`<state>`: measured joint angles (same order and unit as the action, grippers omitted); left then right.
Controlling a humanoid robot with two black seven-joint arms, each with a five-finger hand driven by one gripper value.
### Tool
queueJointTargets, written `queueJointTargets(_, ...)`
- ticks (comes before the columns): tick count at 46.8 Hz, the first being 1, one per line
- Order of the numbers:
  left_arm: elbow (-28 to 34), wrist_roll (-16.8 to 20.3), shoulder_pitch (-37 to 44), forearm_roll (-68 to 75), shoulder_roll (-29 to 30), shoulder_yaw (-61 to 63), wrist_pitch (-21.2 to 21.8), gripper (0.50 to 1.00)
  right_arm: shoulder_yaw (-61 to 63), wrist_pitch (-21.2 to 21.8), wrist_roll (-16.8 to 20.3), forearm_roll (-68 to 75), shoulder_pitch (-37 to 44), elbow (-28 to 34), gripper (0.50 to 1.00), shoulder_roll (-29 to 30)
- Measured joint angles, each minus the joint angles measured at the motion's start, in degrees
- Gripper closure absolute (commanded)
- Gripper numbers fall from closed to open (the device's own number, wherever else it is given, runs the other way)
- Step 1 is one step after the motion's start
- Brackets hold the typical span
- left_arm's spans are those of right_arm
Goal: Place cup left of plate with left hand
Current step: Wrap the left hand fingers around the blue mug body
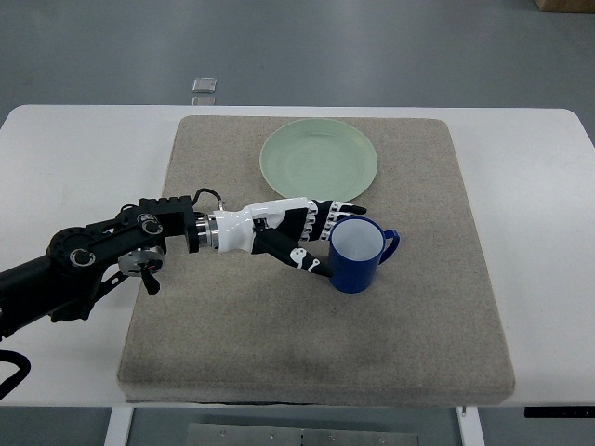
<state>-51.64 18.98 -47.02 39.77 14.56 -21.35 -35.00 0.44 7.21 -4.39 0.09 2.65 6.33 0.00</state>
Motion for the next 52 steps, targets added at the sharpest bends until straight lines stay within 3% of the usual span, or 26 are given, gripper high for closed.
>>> queueJointTargets(40,1.98,-0.07,-0.44,0.43,-2.71,0.15,0.00,0.512,0.00,0.00,0.00,0.00,-0.01,-0.01,0.566,0.00)
queueJointTargets(48,2.56,-0.09,-0.70,2.16,-3.48,0.17,0.00,0.536,0.00,0.00,0.00,0.00,0.00,-0.02,0.566,0.00)
queueJointTargets(52,2.68,-0.09,-0.70,2.57,-3.63,0.17,0.00,0.606,0.00,0.00,0.00,0.00,0.00,-0.01,0.566,0.00)
